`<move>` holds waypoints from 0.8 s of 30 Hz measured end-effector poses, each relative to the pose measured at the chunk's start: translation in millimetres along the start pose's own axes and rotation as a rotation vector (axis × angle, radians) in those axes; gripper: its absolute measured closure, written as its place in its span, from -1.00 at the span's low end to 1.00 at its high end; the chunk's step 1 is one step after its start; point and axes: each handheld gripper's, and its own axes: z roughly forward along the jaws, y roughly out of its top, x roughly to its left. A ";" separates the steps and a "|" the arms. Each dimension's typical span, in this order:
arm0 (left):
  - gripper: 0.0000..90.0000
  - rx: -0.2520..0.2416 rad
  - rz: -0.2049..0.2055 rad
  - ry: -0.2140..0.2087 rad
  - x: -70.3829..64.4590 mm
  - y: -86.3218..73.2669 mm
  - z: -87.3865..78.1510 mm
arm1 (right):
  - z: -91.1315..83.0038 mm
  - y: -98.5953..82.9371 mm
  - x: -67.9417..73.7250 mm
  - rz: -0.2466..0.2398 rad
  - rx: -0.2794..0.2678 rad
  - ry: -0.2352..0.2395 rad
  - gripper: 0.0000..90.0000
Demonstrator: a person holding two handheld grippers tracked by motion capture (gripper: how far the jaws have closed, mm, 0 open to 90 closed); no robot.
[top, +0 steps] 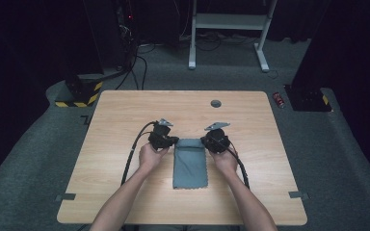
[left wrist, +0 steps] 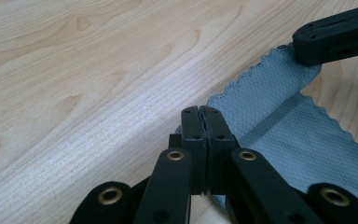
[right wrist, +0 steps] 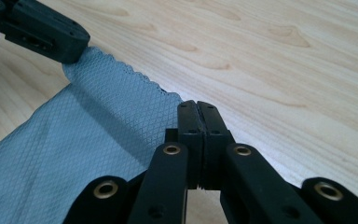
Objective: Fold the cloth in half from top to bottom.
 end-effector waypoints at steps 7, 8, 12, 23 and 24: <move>0.98 0.018 0.033 0.007 -6.9 -5.2 -0.7 | -2.7 -7.3 2.5 -0.010 -0.001 0.017 0.98; 0.98 0.018 0.039 0.009 -7.2 -5.8 -1.0 | -3.2 -8.0 3.3 -0.008 0.000 0.019 0.98; 0.98 0.010 0.020 -0.001 -7.3 -8.4 -1.9 | -3.8 -10.4 4.2 -0.015 0.000 0.026 0.98; 0.98 -0.001 0.013 -0.018 -9.7 -14.5 -4.0 | -6.5 -18.2 5.7 -0.004 -0.006 0.047 0.98; 0.98 -0.008 0.014 -0.021 -9.6 -15.4 -5.4 | -7.2 -18.7 5.7 -0.001 -0.008 0.050 0.98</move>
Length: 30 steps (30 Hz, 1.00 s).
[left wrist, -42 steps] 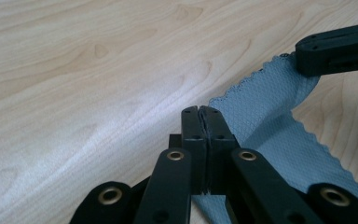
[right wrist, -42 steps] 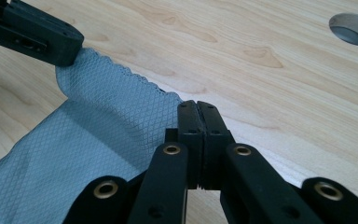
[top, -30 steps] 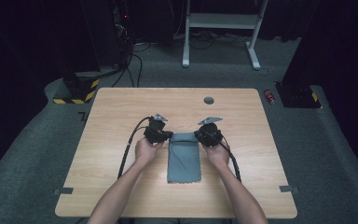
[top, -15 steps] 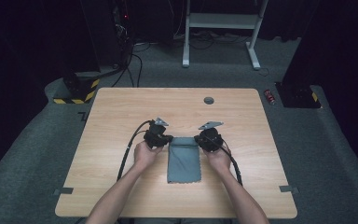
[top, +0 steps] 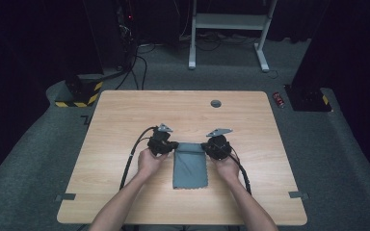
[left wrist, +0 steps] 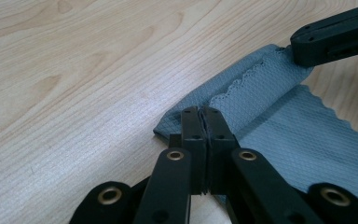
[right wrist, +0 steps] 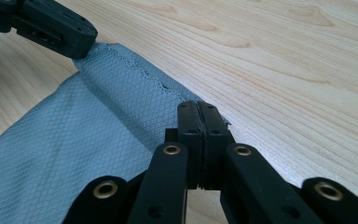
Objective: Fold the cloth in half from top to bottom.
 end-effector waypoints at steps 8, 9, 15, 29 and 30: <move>0.98 -0.013 0.001 -0.014 -3.5 -6.6 -5.9 | -4.1 -4.5 2.4 -0.002 -0.011 0.020 0.98; 0.98 -0.013 0.000 -0.016 -3.2 -7.1 -6.3 | -5.0 -5.6 3.1 0.004 -0.014 0.026 0.98; 0.98 -0.028 -0.011 -0.031 -3.9 -11.1 -8.6 | -8.4 -7.9 4.1 0.001 -0.025 0.037 0.98; 0.97 -0.055 -0.047 -0.074 -6.0 -20.9 -15.5 | -12.6 -12.7 7.7 0.004 -0.026 0.052 0.98; 0.98 -0.058 -0.056 -0.080 -6.6 -22.2 -16.3 | -12.9 -12.5 8.0 -0.002 -0.027 0.050 0.98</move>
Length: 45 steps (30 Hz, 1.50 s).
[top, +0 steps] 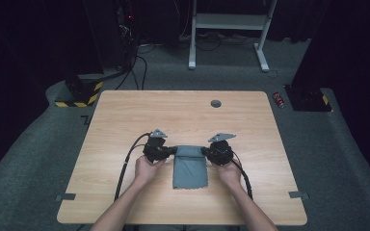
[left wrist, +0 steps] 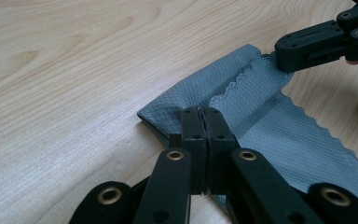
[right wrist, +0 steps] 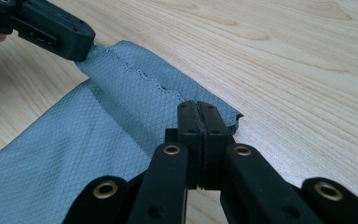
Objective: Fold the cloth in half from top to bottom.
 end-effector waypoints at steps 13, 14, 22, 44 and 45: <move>0.98 0.000 0.052 0.020 -10.8 -5.4 -5.4 | -8.3 -3.0 4.4 -0.018 -0.009 0.019 0.98; 0.98 0.001 0.052 0.020 -10.7 -6.3 -5.8 | -8.7 -3.7 5.6 -0.015 -0.007 0.022 0.98; 0.98 -0.010 0.060 0.019 -14.8 -9.3 -10.2 | -10.7 -8.4 9.8 -0.028 0.000 0.027 0.98; 0.97 -0.018 0.047 -0.003 -20.2 -19.0 -16.6 | -15.3 -22.4 15.2 -0.012 -0.026 0.063 0.98; 0.97 -0.018 0.052 -0.003 -20.1 -19.5 -16.8 | -16.1 -23.2 16.2 -0.005 -0.025 0.066 0.98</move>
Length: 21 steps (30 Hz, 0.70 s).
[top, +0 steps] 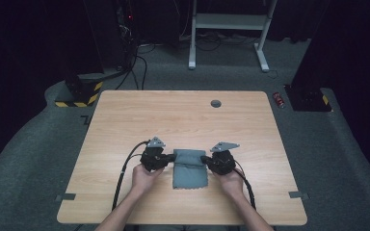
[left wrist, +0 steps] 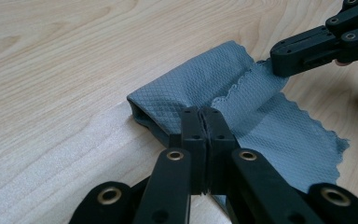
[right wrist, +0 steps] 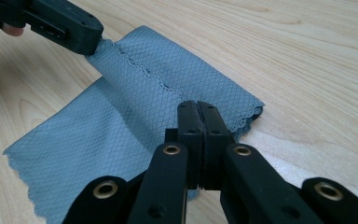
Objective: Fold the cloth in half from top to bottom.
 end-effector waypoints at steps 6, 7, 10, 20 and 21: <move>0.97 -0.004 -0.009 -0.004 -1.9 -4.4 -0.8 | -2.0 -2.5 2.9 -0.013 -0.004 0.006 0.98; 0.97 -0.004 -0.009 -0.006 -2.2 -5.2 -1.3 | -2.6 -3.1 3.5 -0.011 -0.001 0.008 0.98; 0.97 -0.009 -0.014 -0.016 -2.8 -7.3 -3.2 | -2.8 -5.0 4.9 -0.015 -0.002 0.008 0.98; 0.97 -0.009 0.007 -0.024 -13.0 -12.8 -7.3 | -10.7 -8.9 10.7 -0.032 -0.007 0.012 0.98; 0.97 -0.010 0.014 -0.023 -13.9 -13.7 -7.4 | -11.4 -9.5 10.9 -0.030 -0.007 0.013 0.98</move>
